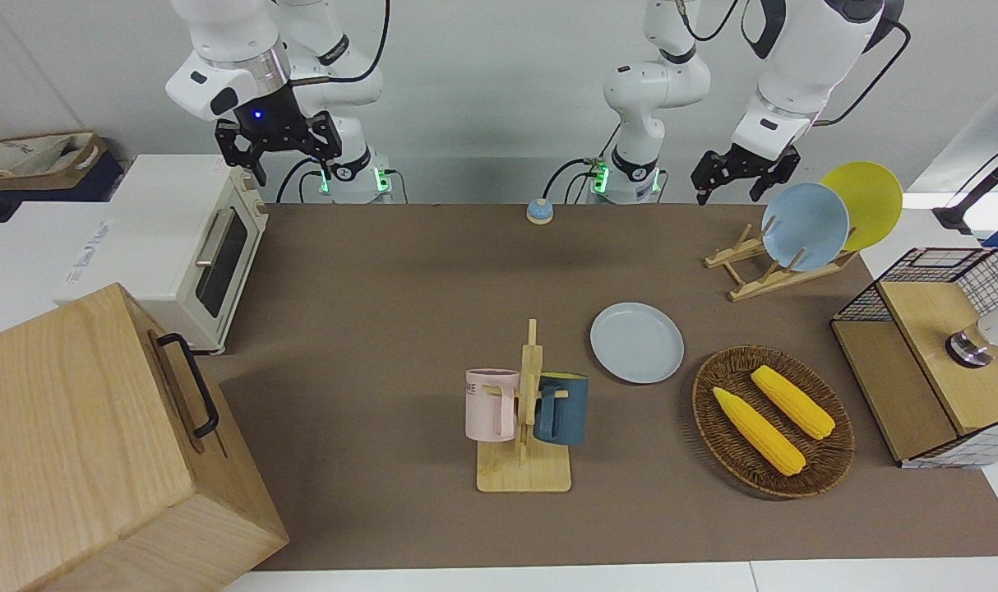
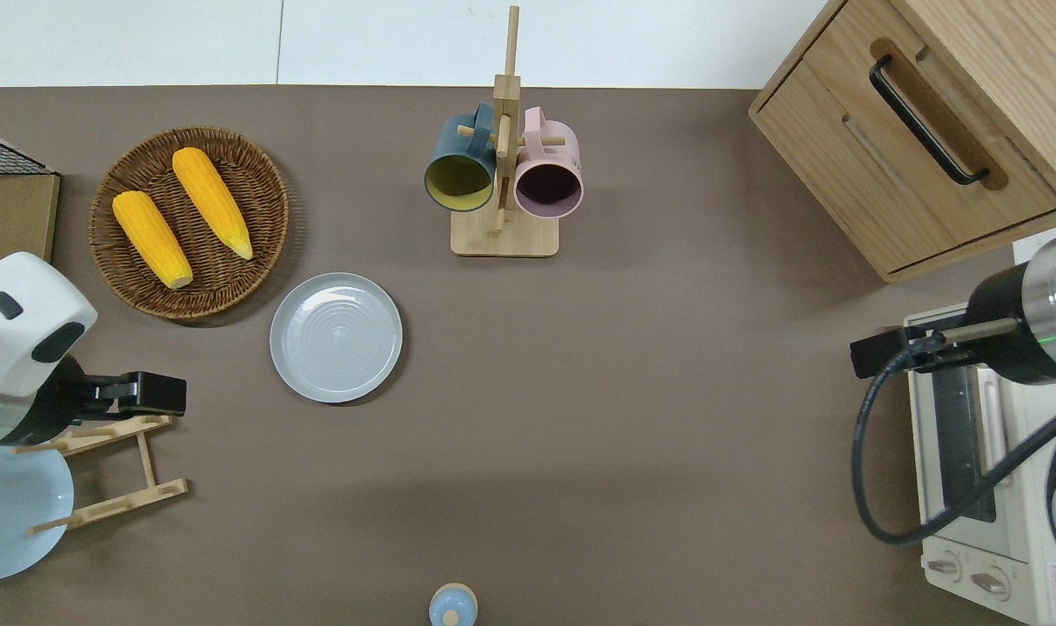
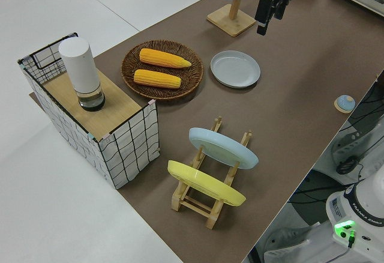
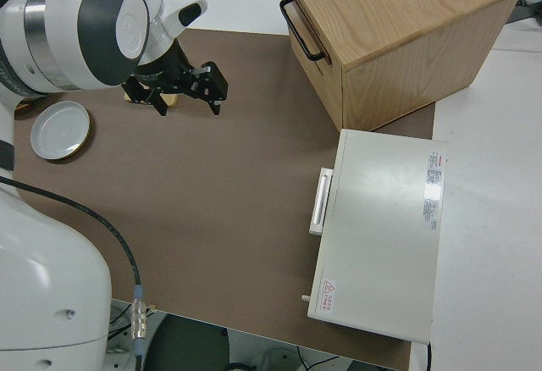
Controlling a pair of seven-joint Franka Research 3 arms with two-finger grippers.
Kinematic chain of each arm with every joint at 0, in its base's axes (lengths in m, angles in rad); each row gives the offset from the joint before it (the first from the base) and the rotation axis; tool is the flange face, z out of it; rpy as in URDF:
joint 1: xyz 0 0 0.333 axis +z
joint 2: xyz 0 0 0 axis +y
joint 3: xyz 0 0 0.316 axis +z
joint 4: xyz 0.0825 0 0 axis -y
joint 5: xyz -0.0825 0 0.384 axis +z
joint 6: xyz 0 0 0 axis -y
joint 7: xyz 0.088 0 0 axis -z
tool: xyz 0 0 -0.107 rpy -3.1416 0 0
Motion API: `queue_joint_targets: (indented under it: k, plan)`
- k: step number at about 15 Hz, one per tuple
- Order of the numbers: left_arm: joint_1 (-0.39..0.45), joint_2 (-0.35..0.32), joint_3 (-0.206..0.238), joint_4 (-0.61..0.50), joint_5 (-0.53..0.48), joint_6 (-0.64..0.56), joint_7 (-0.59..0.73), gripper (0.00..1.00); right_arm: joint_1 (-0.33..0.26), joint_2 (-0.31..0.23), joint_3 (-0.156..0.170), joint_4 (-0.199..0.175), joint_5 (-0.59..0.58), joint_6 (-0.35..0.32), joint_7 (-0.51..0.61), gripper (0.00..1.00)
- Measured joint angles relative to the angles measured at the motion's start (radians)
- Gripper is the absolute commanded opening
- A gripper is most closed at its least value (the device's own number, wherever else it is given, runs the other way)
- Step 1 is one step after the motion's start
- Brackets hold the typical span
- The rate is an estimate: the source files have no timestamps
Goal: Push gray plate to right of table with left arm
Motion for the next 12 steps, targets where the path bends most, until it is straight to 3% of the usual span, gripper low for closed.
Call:
queue_joint_targets:
  k: [7, 12]
  plan:
    - [0.0, 0.023, 0.001, -0.006, 0.0, 0.006, -0.047, 1.0, 0.0, 0.0, 0.0, 0.0, 0.0, 0.0, 0.0, 0.983]
    - [0.001, 0.098, 0.0, -0.008, -0.023, 0.073, -0.348, 0.99, 0.0, 0.0, 0.0, 0.0, 0.0, 0.0, 0.0, 0.983]
